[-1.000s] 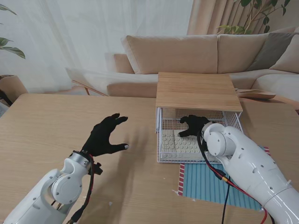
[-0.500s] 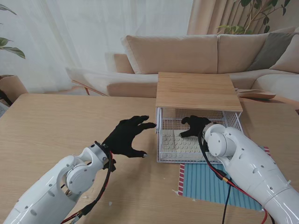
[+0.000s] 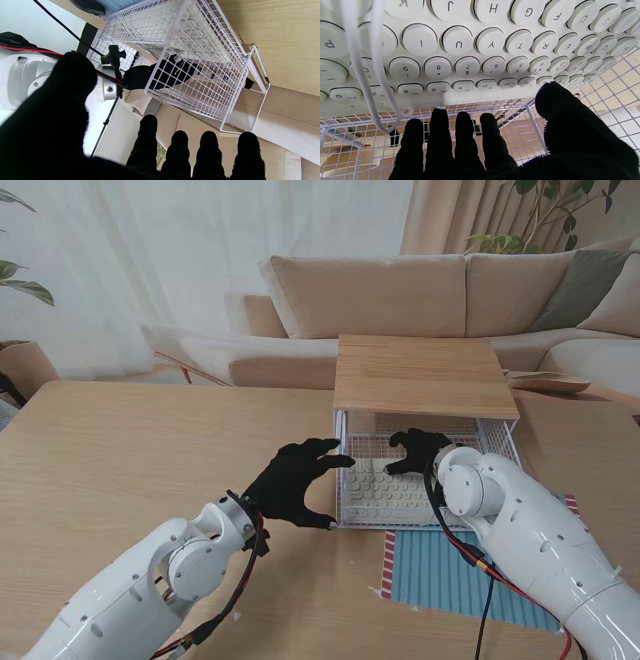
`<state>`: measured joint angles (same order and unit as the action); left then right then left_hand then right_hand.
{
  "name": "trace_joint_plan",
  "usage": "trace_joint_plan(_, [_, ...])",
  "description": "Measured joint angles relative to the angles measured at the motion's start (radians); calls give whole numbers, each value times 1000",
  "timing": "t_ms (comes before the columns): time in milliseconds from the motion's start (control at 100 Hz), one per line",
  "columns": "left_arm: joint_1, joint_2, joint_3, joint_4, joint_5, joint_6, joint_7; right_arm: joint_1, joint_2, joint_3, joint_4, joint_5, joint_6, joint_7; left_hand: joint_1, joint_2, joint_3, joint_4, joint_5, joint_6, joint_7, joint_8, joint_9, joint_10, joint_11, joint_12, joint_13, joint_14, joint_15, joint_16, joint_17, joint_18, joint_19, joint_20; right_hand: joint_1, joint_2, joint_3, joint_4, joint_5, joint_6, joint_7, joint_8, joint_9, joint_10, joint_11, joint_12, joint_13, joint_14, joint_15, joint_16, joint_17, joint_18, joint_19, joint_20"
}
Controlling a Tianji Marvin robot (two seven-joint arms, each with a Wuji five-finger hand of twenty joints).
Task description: Unroll the mouse pad and set up the keyboard and mouse from the tabletop organizer
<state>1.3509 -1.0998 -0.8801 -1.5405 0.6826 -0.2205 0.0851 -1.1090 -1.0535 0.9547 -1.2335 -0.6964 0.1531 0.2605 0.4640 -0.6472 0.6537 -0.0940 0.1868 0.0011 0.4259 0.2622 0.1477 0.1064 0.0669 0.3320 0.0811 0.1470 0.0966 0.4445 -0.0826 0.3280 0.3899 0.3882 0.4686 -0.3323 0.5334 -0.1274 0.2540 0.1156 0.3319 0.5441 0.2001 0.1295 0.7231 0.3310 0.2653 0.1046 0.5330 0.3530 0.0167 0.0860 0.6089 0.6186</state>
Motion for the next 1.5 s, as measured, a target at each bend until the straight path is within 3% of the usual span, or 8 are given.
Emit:
trace_joint_plan(260, [-69,-31,95,85,42,45,112,-1,-2,-1,3,4,-1,-11,1,22,-12,0,0,-10,26,21,0,0,5,10,-11,-1,-5,0,0,0,-1,36,0,0,0,0,0,0,1,0,0,0,0,0,0,0,0,0,9,-4,-1,6])
trace_joint_plan(580, [-129,-60,154,152,0,89,122,-3,-2,-1,3,-1,-1,-16,17,22,17,0,0,-36,66,34,1,0,37,37,-11,-1,8,24,4,0,26,47,0,0,0,0,14,0,23,0,0,-1,-1,0,0,0,0,0,11,-10,-2,14])
trace_joint_plan(800, [-151,-62,176,162,0,103,113,3,-2,-5,6,8,-3,-11,30,51,68,0,0,-37,156,71,31,-3,125,45,-11,-1,71,34,14,-11,125,32,0,0,0,0,14,0,24,0,0,-1,-1,0,0,0,0,0,11,-10,-3,16])
trace_joint_plan(1130, [-169,-72,199,186,2,126,128,12,-2,-16,9,12,2,-7,119,110,145,0,19,-38,202,93,29,-46,147,5,-10,-12,93,35,15,-26,191,-18,0,0,0,0,74,-1,47,0,4,-1,-2,0,0,0,1,0,11,-10,-3,17])
trace_joint_plan(1500, [-173,-74,204,186,0,141,123,18,-2,-22,7,38,15,18,126,107,145,0,44,-38,211,109,28,-65,173,-2,-10,-14,123,35,15,-49,228,-20,0,13,0,0,197,0,49,0,183,15,5,17,83,16,65,22,41,13,-3,30])
